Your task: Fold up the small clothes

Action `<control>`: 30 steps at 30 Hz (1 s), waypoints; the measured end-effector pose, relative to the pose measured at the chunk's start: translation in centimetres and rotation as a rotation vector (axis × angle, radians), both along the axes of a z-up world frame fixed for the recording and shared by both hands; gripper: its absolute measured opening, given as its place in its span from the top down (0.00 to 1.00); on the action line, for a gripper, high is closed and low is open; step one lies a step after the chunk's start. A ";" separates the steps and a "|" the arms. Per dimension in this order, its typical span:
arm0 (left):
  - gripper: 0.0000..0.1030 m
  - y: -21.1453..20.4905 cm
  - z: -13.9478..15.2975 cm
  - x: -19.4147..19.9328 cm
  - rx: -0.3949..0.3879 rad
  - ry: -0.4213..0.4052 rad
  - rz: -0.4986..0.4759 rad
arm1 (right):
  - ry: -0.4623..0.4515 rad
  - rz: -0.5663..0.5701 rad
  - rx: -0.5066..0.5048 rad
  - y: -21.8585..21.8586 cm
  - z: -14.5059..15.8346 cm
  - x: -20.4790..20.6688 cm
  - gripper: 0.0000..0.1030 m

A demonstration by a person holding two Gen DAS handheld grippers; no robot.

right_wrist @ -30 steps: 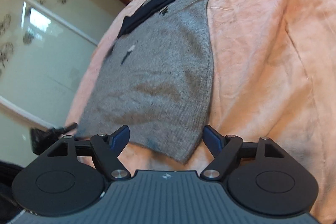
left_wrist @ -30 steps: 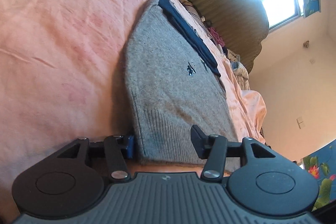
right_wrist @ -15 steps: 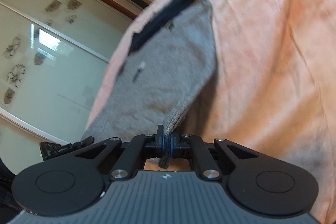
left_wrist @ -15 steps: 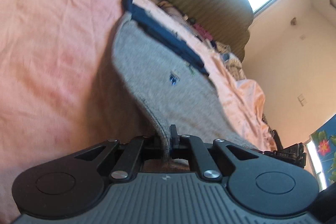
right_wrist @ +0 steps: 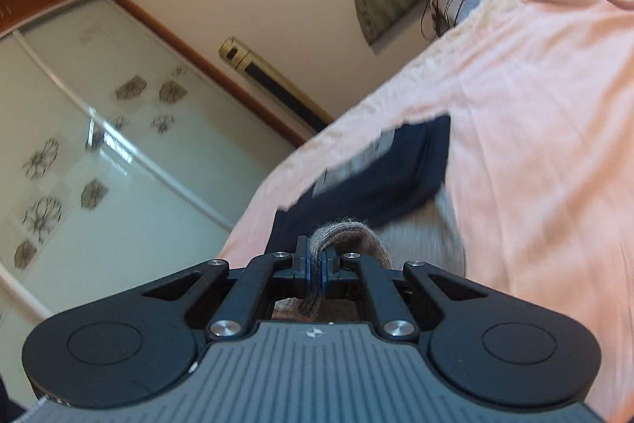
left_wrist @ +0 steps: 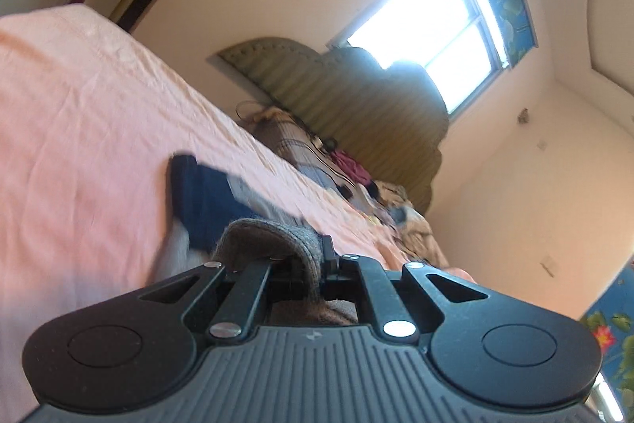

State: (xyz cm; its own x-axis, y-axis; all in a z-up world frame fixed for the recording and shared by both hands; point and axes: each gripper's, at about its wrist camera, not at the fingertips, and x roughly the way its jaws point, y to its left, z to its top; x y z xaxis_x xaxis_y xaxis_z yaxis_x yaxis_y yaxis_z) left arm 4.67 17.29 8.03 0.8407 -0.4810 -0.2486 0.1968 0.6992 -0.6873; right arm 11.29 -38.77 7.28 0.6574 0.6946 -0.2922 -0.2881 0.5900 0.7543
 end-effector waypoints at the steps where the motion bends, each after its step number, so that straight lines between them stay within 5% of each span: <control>1: 0.95 -0.1 -0.1 2.1 0.020 0.001 0.017 | 0.009 -0.012 0.004 0.1 -0.4 2.4 0.89; 8: 0.95 -1.0 -1.6 15.2 0.141 0.026 0.131 | 0.128 -0.086 -0.051 2.3 -4.3 17.0 0.89; 11: 0.93 -0.7 -3.8 20.0 0.125 0.111 0.194 | 0.180 -0.118 -0.037 3.5 -6.2 21.1 0.82; 12: 0.86 -0.6 -4.6 21.3 0.106 0.146 0.187 | 0.202 -0.143 -0.033 3.8 -6.9 21.9 0.67; 13: 0.78 -0.5 -5.3 22.3 0.101 0.198 0.183 | 0.226 -0.165 -0.038 4.2 -7.4 22.5 0.33; 14: 0.53 -0.4 -5.8 22.6 0.102 0.256 0.203 | 0.221 -0.181 -0.033 4.6 -7.7 22.4 0.19; 15: 0.32 -0.2 -6.1 22.3 0.098 0.280 0.233 | 0.184 -0.184 -0.020 4.8 -7.7 21.8 0.10; 19: 0.17 1.8 -5.5 16.3 0.059 0.163 0.315 | 0.092 -0.207 -0.047 4.0 -6.1 17.0 0.11; 23: 0.15 3.4 -5.8 7.2 -0.022 0.169 0.353 | 0.042 -0.187 -0.094 2.1 -4.4 7.7 0.08; 28: 0.15 2.9 -9.6 -1.2 -0.186 0.296 0.260 | 0.172 -0.191 -0.058 1.3 -6.4 -1.0 0.00; 30: 0.08 1.8 -9.8 -2.6 -0.195 0.228 0.259 | 0.193 -0.170 -0.039 2.3 -7.3 -1.8 0.00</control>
State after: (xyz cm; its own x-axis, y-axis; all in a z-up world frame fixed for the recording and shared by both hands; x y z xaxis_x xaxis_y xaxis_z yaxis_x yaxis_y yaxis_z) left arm 2.06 19.09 -1.74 0.8740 -0.3173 -0.3679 -0.1418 0.5577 -0.8179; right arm 9.54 -36.49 0.01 0.6933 0.5645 -0.4479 -0.0353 0.6474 0.7613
